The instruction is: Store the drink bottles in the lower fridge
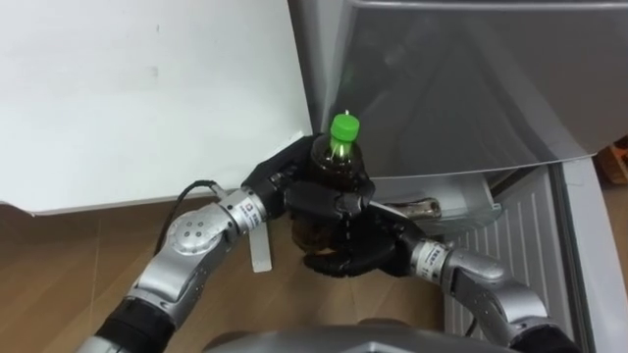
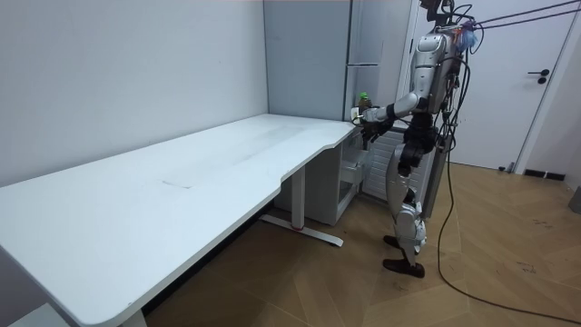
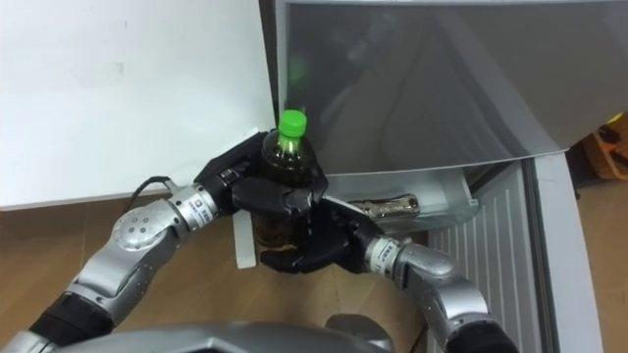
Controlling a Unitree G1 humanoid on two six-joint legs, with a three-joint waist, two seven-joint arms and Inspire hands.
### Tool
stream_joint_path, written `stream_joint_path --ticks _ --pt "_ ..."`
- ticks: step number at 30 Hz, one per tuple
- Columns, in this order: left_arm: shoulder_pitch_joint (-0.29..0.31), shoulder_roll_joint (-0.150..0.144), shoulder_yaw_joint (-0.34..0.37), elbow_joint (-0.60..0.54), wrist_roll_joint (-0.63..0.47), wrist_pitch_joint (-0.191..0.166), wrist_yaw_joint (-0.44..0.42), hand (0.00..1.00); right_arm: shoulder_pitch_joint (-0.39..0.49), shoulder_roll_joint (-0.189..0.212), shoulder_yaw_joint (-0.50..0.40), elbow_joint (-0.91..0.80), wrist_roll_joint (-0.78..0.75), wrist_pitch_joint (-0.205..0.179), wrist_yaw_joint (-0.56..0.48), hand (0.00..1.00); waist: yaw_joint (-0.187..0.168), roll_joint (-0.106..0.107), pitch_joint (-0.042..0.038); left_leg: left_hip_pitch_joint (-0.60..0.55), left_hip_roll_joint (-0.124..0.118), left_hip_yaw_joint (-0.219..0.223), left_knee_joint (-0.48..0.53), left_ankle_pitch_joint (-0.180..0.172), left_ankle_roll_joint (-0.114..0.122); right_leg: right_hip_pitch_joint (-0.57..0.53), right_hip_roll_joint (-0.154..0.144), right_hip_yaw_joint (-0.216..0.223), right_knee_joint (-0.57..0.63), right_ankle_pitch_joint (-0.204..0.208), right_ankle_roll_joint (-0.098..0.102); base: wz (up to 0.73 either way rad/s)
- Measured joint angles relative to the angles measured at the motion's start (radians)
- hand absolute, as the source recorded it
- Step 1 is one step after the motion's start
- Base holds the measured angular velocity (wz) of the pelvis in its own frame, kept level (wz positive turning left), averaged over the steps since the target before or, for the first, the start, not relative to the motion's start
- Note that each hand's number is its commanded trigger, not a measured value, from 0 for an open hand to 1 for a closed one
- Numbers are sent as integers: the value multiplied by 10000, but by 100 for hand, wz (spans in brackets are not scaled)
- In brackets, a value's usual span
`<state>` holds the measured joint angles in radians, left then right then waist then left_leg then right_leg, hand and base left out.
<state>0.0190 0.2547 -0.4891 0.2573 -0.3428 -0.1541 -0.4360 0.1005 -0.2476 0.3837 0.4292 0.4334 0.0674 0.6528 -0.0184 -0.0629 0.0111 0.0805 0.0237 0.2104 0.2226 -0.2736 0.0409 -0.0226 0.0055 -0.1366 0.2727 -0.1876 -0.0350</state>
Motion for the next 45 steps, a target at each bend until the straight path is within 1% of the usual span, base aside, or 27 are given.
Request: stream_joint_path --ticks 4,7,16,17,18,25,29,31,32,35,37,39,40,42,45 --pt "-20 -70 -28 95 4 -8 -122 100 0 -1 -11 24 35 45 -104 100 -2 17 22 8 -3 3 6 0 0 20 3 39 -2 0 0 0" --pt "-47 -102 -20 179 -33 -40 -159 100 0 1 -8 38 142 180 -113 100 14 6 30 7 -6 32 -6 0 0 19 8 66 -2 0 0 -1" --pt "-167 -125 8 371 -103 -54 -262 100 -1 2 67 96 355 175 -249 100 40 16 44 1 -2 39 -17 -1 0 28 22 83 -1 0 0 0" --pt "-183 -124 8 378 -103 -55 -263 61 -1 2 67 96 384 172 -284 100 33 17 44 3 -1 39 -16 -1 0 30 22 81 3 0 0 0" --pt "-193 -123 8 380 -103 -56 -263 0 -1 2 68 96 400 167 -306 100 29 18 44 3 -1 38 -17 -1 0 31 21 82 3 0 0 0" --pt "-247 -108 16 426 -93 -61 -277 0 -3 -16 87 107 444 156 -375 100 23 20 43 24 -2 33 -5 -1 0 48 17 74 2 0 0 0" --pt "-262 -208 107 455 -66 -64 -170 0 18 80 337 295 1172 171 -373 100 23 33 54 23 -2 35 2 -1 1 5 18 77 -1 1 -2 0" --pt "-266 -272 170 442 -59 -63 -167 0 18 90 405 295 1252 171 -363 100 30 62 71 14 -2 36 -6 -1 1 -60 23 81 5 2 -3 0" --pt "-269 -287 194 415 -35 -58 -160 0 17 86 457 295 1288 171 -350 100 26 77 66 1 -1 34 -8 -1 0 -94 26 74 13 2 -2 0" --pt "-269 -261 193 196 -31 26 -169 0 12 32 595 381 1644 168 -162 100 -2 76 66 -33 -1 29 -2 -1 0 -124 25 21 -4 2 -3 1" --pt "-270 -181 143 12 -69 104 -173 0 12 -110 687 456 1779 167 -41 100 -10 76 64 -87 -6 10 18 -1 0 -151 9 -21 -7 2 -3 2" --pt "-259 -43 144 -383 -97 403 -173 0 9 -170 740 423 1947 165 126 100 -8 53 46 -279 -10 18 99 0 1 -262 -4 -16 6 6 -2 0" --pt "-259 -15 140 -456 -96 455 -175 0 9 -165 740 422 1952 160 144 100 -13 53 45 -324 -8 21 124 0 1 -294 -4 -12 10 8 -3 0" --pt "-255 29 138 -700 -80 738 -175 0 9 -179 753 401 1950 148 169 100 -44 89 34 -355 -7 26 149 0 1 -310 -4 -3 4 18 -2 0" --pt "-255 83 139 -984 -61 936 -174 0 8 -273 756 286 1944 129 279 100 -53 135 36 -354 -3 31 160 1 0 -301 -1 16 -3 20 -4 0"
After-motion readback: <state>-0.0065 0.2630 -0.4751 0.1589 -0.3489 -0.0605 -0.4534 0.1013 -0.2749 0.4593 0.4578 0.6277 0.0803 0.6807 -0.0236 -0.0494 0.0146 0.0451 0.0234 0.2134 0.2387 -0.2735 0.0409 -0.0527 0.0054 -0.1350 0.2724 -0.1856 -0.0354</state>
